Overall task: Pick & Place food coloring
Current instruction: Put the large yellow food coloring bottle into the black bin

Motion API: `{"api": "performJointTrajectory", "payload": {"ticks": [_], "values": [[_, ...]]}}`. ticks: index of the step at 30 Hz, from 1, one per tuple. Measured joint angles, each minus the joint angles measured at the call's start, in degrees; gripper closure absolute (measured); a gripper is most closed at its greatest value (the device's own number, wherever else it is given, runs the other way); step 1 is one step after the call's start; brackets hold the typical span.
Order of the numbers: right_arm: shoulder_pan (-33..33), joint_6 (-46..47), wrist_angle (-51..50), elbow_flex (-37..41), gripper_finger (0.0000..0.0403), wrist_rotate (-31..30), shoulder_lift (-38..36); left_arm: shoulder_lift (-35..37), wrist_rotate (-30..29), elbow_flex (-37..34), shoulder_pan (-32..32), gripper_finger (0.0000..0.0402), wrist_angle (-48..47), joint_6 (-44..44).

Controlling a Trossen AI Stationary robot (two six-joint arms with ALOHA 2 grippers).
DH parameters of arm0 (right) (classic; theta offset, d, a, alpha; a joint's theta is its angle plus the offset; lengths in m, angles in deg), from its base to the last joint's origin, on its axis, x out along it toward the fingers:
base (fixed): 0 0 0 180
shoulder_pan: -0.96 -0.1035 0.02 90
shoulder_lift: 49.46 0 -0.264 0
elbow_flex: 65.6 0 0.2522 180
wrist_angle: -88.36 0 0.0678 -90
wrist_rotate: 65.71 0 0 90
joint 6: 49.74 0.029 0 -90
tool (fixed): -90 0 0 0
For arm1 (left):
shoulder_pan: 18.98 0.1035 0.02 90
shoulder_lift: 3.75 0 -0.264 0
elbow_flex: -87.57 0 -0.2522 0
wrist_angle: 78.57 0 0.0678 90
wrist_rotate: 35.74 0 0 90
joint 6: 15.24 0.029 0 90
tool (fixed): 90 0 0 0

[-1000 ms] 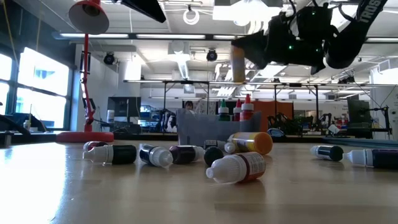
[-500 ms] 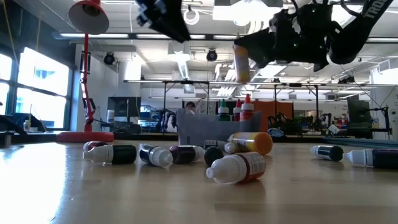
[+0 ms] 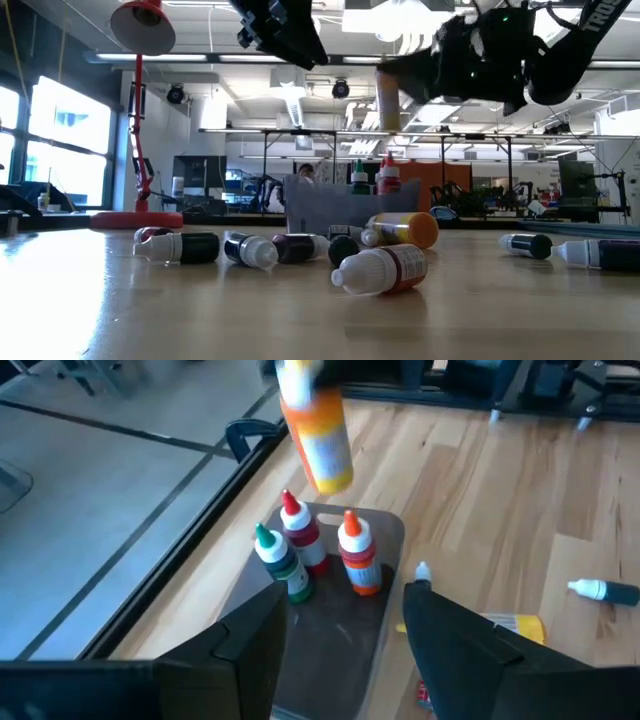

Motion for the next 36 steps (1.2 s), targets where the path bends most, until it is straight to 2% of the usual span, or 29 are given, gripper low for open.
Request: {"api": "performJointTrajectory", "payload": {"ticks": [4,6,12,14,19,27,29,32,36], "values": [[-2.5,10.2,4.0,-1.3,0.0285,4.5,0.0,0.0,-0.7,0.0,0.0,0.0207,0.1,0.1],[-5.4,9.5,1.3,-1.5,0.0285,4.1,0.0,0.0,-1.6,0.0,0.0,0.0207,0.2,1.1],[-13.5,-3.4,-7.5,-1.5,0.0285,-9.8,0.0,0.0,-0.8,0.0,0.0,0.0207,1.1,3.3],[-14.8,-4.3,-7.8,-1.5,0.0285,-11.4,0.0,0.0,1.1,0.0,0.0,0.0207,2.3,4.7],[-15.7,-1.3,-5.9,-1.5,0.0285,-6.3,0.0,0.0,8.5,0.0,0.0,0.0207,8.9,8.1],[-15.7,8.2,10.1,-1.5,0.0285,-0.1,0.0,-2.6,11.7,0.2,0.0,0.0207,14.9,9.2],[-15.6,10.8,10.9,-1.5,0.0285,2.1,0.0,-3.2,11.4,-0.1,0.0,0.0207,15.5,10.1],[-15.6,12.8,10.5,-1.5,0.0285,3.2,0.0,-5.2,12.1,0.1,0.0,0.0207,22.4,13.7],[-15.5,12.2,9.7,-1.5,0.0285,3.4,0.0,-6.1,15.9,0.2,0.0,0.0207,28.4,16.7]]}}
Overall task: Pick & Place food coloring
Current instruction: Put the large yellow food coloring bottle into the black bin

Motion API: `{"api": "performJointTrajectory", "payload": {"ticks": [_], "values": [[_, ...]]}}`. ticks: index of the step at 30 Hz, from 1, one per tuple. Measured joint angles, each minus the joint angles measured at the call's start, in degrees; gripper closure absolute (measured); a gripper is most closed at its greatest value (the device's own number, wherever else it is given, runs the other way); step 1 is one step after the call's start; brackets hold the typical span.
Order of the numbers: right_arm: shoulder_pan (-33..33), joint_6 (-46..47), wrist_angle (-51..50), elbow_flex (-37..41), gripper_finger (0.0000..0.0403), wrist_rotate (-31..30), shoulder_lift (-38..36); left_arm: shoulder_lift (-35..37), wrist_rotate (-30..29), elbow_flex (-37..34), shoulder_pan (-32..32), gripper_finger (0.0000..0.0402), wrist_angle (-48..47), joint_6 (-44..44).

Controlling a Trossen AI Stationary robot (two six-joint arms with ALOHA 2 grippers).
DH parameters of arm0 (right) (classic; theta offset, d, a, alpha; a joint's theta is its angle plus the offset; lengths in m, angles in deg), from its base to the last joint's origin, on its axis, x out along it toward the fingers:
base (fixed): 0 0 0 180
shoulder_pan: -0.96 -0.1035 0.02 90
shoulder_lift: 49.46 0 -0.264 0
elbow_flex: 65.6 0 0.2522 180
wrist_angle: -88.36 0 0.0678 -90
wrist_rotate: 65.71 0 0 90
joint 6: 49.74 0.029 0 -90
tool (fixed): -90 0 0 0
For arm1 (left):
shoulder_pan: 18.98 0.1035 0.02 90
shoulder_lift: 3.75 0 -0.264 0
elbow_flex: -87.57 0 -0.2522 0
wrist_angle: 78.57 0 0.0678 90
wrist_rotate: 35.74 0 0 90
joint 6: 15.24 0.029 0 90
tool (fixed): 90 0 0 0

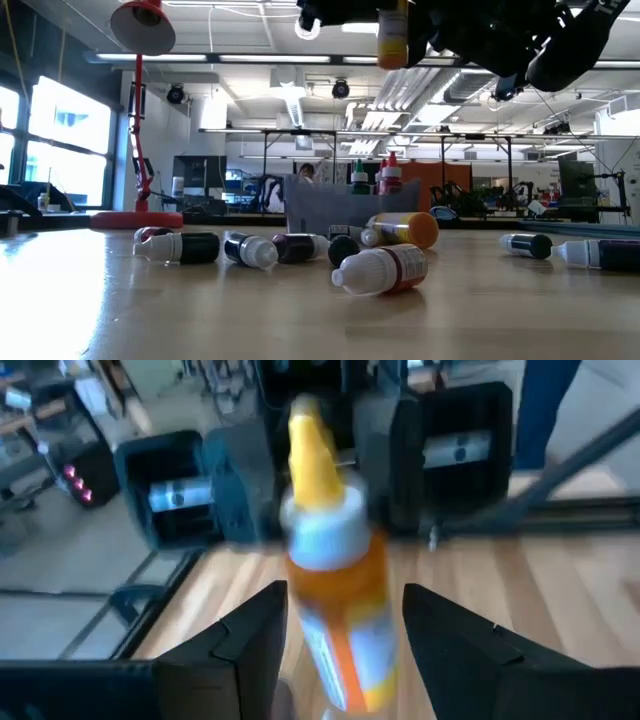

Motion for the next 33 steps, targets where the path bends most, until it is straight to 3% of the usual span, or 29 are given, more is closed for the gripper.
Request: {"api": "performJointTrajectory", "payload": {"ticks": [7,14,19,26,33], "values": [[0.0,-0.9,-0.4,0.0,0.0285,0.8,0.0,-0.2,1.2,-0.2,0.8,0.0207,2.7,-0.1],[0.0,-3.8,0.1,0.0,0.0285,0.9,0.0,-0.2,8.1,-0.2,2.8,0.0207,4.5,-3.2],[0.0,-3.7,0.5,0.0,0.0285,0.9,0.0,-0.2,8.1,-0.2,3.1,0.0213,4.8,-3.4],[0.0,-5.3,1.0,0.0,0.0285,0.8,0.0,-0.2,8.9,-0.2,3.1,0.0258,4.7,-4.5],[0.0,-6.1,1.7,0.0,0.0280,0.5,0.0,-0.2,9.0,-0.2,3.1,0.0262,4.8,-4.5]]}}
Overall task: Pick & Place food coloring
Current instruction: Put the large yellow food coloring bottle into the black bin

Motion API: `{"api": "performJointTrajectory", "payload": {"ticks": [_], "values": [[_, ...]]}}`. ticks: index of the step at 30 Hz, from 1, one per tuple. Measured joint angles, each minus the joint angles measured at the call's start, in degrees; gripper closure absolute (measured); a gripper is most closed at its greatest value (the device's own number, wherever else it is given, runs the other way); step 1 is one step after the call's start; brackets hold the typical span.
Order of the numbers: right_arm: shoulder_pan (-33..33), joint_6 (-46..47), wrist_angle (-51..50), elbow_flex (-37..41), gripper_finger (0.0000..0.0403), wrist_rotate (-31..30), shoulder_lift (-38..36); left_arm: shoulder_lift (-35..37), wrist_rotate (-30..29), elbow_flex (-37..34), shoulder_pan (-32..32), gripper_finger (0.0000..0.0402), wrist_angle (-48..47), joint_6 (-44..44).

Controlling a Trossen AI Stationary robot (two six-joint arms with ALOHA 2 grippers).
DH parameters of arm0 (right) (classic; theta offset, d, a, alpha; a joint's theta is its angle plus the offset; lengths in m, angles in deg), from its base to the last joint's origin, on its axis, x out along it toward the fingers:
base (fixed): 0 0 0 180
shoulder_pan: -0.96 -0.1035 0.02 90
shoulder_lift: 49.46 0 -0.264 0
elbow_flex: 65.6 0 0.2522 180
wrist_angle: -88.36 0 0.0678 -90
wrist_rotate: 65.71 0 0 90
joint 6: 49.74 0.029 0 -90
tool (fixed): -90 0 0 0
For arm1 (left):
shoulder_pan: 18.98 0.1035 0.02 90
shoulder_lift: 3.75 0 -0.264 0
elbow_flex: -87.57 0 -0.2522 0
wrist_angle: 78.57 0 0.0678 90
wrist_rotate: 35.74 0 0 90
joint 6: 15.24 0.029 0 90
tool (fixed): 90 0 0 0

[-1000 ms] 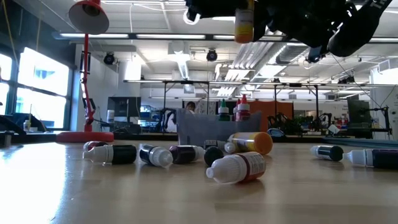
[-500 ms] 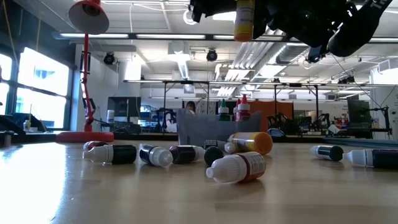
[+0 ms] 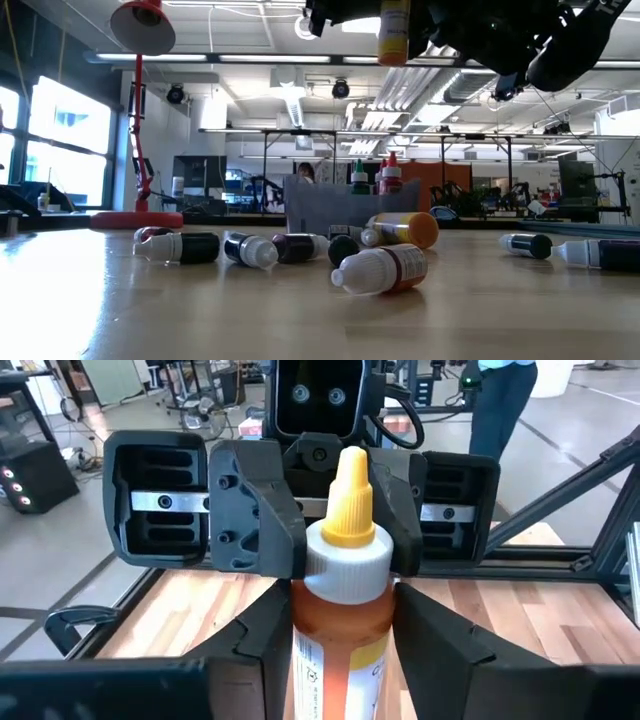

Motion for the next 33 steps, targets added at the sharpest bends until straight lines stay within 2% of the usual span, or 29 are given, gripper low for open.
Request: {"api": "performJointTrajectory", "payload": {"ticks": [5,12,21,25,28,33], "values": [[0.1,-1.0,0.3,0.0,0.0256,-3.6,0.0,0.0,-0.9,0.0,0.0,0.0262,-0.3,-0.6],[1.7,-5.4,2.1,0.0,0.0229,-7.6,-1.7,-0.1,-6.1,0.0,-0.1,0.0263,-3.3,-1.6],[3.6,-4.4,-0.5,0.0,0.0227,-6.9,-14.3,-0.1,-16.7,-0.4,-0.1,0.0263,-7.3,-4.6],[3.5,-0.8,-9.0,0.0,0.0230,-3.1,-21.1,-0.1,-20.7,-3.5,0.7,0.0263,-1.2,-3.0],[3.5,1.8,-16.3,0.0,0.0230,0.6,-25.4,-0.1,-21.1,-7.2,1.6,0.0264,5.6,-3.2],[3.5,1.0,-26.5,0.0,0.0230,2.7,-30.3,-3.0,-21.2,-16.7,3.3,0.0264,25.9,-4.8]]}}
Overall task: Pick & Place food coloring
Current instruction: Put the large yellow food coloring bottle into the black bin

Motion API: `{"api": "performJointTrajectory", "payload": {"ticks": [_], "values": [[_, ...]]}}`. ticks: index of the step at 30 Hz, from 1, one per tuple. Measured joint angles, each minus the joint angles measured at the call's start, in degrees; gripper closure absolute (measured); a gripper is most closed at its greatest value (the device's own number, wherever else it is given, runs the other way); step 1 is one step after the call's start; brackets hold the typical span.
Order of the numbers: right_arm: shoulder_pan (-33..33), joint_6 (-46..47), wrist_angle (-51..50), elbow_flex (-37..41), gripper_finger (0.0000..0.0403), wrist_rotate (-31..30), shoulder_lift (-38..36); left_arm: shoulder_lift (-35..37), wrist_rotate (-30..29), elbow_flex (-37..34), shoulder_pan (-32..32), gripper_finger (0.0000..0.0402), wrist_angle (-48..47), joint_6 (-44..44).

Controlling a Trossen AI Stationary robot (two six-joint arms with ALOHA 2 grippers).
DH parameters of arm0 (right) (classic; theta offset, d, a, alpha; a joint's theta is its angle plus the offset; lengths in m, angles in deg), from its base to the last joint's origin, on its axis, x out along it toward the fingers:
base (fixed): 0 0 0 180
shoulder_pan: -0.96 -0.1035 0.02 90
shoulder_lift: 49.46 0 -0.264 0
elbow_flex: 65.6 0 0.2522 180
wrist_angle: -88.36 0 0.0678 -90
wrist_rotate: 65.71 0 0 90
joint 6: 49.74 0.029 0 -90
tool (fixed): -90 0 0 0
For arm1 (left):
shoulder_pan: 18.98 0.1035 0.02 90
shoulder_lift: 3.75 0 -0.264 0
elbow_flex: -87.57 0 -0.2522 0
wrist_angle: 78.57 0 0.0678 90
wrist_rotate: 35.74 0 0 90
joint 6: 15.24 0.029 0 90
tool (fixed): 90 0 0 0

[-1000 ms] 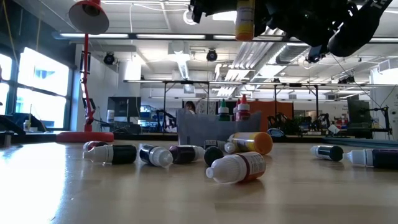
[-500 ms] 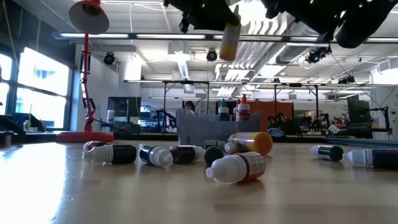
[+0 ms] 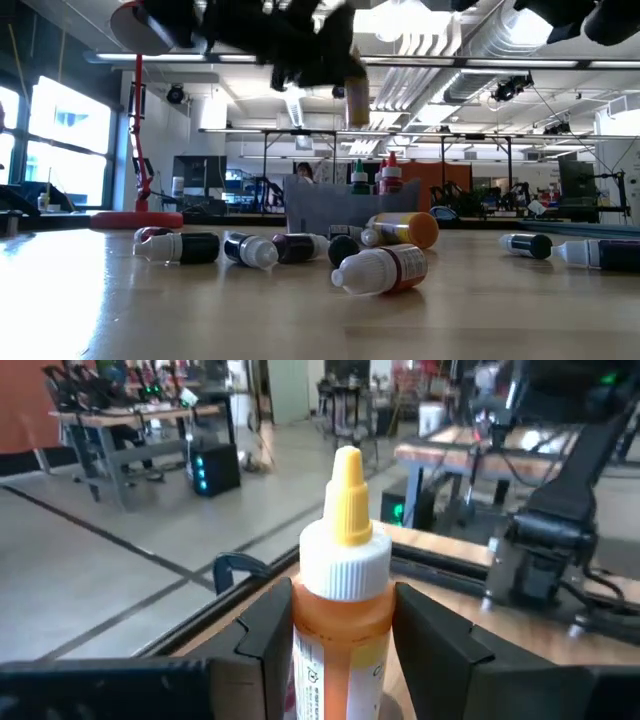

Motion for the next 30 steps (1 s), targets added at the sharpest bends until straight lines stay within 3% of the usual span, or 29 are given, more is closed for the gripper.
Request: {"api": "performJointTrajectory", "payload": {"ticks": [5,10,16,22,30], "values": [[0.0,-2.7,-3.1,0.1,0.0233,0.3,-0.2,-6.6,-0.1,-4.3,1.7,0.0264,16.9,-0.6],[0.0,-2.7,-3.5,0.1,0.0234,0.4,0.5,-13.6,-0.8,-1.9,2.3,0.0264,14.8,-2.4],[0.0,-2.6,-4.0,0.1,0.0235,0.4,0.7,-17.1,-3.3,1.5,1.5,0.0263,15.5,-2.9],[0.0,-2.6,-4.5,0.1,0.0236,0.5,0.7,-17.0,-10.6,2.5,-0.2,0.0263,12.8,-4.0],[0.0,-2.4,-4.7,0.1,0.0236,0.7,0.7,-18.7,-10.5,2.5,0.0,0.0263,12.2,-10.6]]}}
